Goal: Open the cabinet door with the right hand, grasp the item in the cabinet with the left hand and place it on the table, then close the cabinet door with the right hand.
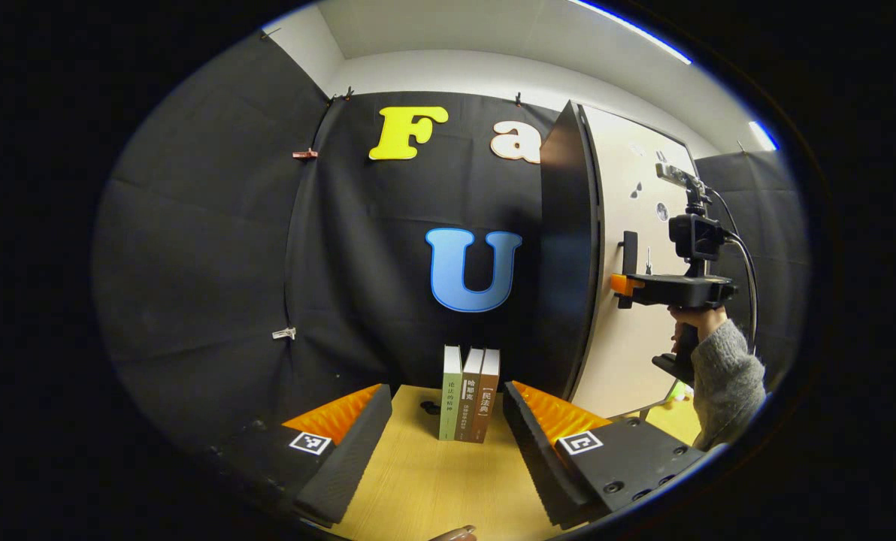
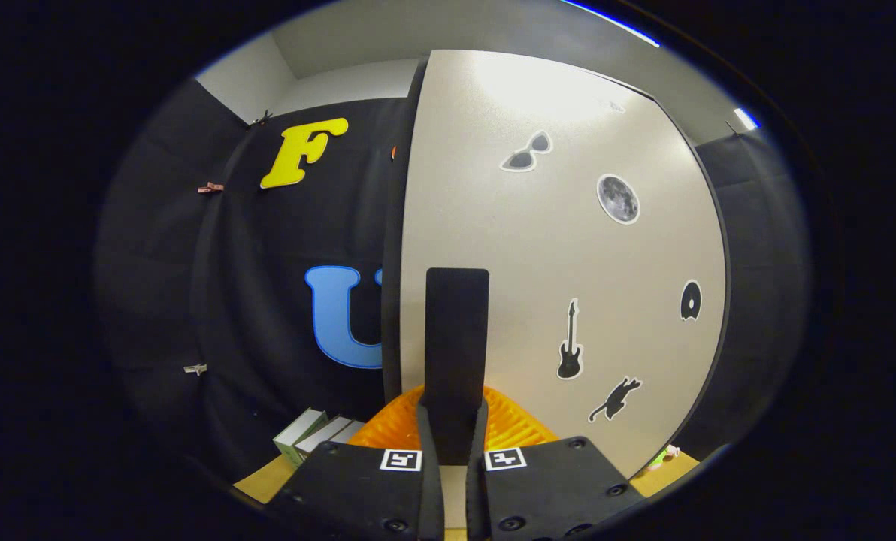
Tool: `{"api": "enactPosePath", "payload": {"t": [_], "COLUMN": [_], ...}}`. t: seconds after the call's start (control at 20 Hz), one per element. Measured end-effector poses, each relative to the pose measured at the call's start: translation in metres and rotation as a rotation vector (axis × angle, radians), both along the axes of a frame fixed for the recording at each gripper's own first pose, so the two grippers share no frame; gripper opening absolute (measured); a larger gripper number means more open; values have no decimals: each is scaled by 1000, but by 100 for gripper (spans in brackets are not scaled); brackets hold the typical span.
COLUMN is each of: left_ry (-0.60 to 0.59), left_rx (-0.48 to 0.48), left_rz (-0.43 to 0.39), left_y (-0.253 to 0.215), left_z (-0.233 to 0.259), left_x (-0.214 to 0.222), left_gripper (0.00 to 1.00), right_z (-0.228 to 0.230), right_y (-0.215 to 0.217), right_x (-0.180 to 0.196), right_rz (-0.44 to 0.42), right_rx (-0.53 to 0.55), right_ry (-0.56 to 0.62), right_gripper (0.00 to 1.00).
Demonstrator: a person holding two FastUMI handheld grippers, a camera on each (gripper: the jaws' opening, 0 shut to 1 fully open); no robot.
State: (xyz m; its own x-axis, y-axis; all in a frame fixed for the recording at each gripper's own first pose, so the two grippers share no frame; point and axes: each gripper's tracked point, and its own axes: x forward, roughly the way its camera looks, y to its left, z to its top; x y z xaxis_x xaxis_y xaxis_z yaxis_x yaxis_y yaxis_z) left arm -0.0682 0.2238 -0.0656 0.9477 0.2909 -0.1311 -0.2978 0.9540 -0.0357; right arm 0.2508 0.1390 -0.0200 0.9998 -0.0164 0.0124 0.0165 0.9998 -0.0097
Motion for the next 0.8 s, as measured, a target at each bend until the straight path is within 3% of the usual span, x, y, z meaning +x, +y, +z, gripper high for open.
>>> {"api": "enactPosePath", "payload": {"t": [0.4, 0.8], "left_ry": [-13, -43], "left_rx": [9, 56], "left_rz": [-34, -127], "left_y": [-32, -95], "left_z": [3, 26], "left_x": [-36, -47], "left_gripper": [94, 94], "right_z": [11, 16], "right_y": [-9, -59], "right_x": [-60, -143], "right_rz": [43, 49], "right_rx": [13, 31], "right_ry": [4, 7], "right_gripper": [16, 15]}}
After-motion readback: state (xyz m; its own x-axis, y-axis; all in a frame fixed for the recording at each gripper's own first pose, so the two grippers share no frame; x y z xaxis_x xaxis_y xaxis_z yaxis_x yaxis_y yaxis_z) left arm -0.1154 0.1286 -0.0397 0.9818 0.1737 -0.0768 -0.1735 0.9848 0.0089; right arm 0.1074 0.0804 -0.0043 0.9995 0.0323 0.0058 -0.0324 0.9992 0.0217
